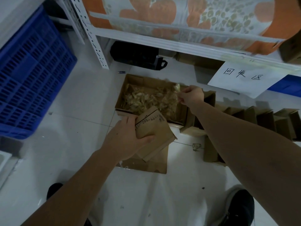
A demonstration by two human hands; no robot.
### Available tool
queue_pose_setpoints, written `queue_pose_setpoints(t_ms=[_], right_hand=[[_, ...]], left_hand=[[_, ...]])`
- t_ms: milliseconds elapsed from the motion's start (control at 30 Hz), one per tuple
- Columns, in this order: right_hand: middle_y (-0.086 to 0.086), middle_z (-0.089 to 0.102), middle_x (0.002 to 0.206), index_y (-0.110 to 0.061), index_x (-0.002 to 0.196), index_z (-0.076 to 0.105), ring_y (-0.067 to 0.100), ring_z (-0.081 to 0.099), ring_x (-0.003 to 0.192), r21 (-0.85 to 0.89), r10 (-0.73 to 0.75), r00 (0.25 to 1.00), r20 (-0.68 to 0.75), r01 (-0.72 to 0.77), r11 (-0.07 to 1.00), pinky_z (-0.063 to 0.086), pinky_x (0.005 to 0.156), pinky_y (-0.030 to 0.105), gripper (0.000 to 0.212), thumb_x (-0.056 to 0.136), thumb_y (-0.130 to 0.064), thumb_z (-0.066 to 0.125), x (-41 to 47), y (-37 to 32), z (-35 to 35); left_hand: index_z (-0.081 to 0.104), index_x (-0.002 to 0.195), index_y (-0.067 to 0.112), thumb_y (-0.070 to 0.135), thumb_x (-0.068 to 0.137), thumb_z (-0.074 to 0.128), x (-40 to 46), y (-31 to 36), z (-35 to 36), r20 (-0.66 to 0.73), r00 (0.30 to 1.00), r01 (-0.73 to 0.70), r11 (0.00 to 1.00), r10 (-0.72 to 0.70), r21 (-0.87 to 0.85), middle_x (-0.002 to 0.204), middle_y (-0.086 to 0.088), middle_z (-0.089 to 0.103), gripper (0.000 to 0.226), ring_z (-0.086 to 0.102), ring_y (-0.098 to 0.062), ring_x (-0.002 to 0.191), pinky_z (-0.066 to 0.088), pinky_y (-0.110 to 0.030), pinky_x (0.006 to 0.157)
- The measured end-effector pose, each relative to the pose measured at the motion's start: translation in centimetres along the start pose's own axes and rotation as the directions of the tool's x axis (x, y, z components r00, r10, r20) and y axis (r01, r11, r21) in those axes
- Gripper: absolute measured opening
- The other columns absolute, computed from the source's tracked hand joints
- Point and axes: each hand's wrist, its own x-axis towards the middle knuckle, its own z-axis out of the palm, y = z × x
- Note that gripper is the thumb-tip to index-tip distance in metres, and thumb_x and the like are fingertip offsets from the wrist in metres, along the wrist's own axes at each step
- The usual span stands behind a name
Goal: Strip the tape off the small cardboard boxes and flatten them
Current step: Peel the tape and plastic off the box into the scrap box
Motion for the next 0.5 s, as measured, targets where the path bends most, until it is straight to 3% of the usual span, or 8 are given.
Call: queue_pose_setpoints(t_ms=[133, 233, 333, 500], right_hand=[[0.006, 0.068, 0.118, -0.017, 0.112, 0.067, 0.02, 0.069, 0.104, -0.061, 0.023, 0.994, 0.111, -0.016, 0.998, 0.06, 0.091, 0.035, 0.021, 0.094, -0.007, 0.068, 1.0, 0.5, -0.1], [0.01, 0.065, 0.128, -0.016, 0.123, 0.066, 0.029, 0.063, 0.119, -0.211, 0.016, 0.972, 0.233, 0.035, 0.977, 0.053, 0.102, 0.045, 0.034, 0.093, -0.001, 0.062, 1.1, 0.7, -0.1], [0.007, 0.067, 0.124, -0.028, 0.118, 0.068, 0.023, 0.067, 0.109, -0.245, -0.011, 0.978, 0.206, 0.063, 0.967, 0.058, 0.096, 0.04, 0.033, 0.094, -0.005, 0.063, 1.9, 1.5, 0.0], [-0.001, 0.066, 0.102, -0.021, 0.109, 0.069, 0.014, 0.066, 0.091, -0.234, -0.065, 0.991, 0.12, 0.092, 0.968, 0.056, 0.072, 0.025, 0.014, 0.095, -0.022, 0.069, 1.7, 1.8, 0.5]], left_hand=[[0.038, 0.146, 0.029, 0.083, 0.076, 0.061, 0.3, 0.0, 0.3, 0.003, 1.0, -0.003, 1.0, 0.003, -0.004, 0.128, 0.009, 0.047, 0.091, 0.05, -0.013, 0.116, 0.049, -0.036, 0.096], [0.038, 0.146, 0.029, 0.082, 0.077, 0.062, 0.5, 0.0, 0.4, 0.008, 1.0, -0.009, 1.0, 0.009, -0.005, 0.127, 0.009, 0.046, 0.09, 0.049, -0.012, 0.115, 0.049, -0.035, 0.095], [0.037, 0.147, 0.028, 0.083, 0.077, 0.06, 0.7, -0.1, 0.5, 0.013, 1.0, -0.017, 1.0, 0.017, 0.004, 0.127, 0.009, 0.046, 0.092, 0.048, -0.012, 0.116, 0.049, -0.036, 0.097], [0.036, 0.148, 0.029, 0.085, 0.076, 0.06, 1.3, -0.4, 1.1, 0.018, 1.0, -0.008, 1.0, 0.008, 0.01, 0.13, 0.008, 0.046, 0.094, 0.049, -0.015, 0.117, 0.05, -0.04, 0.099]])
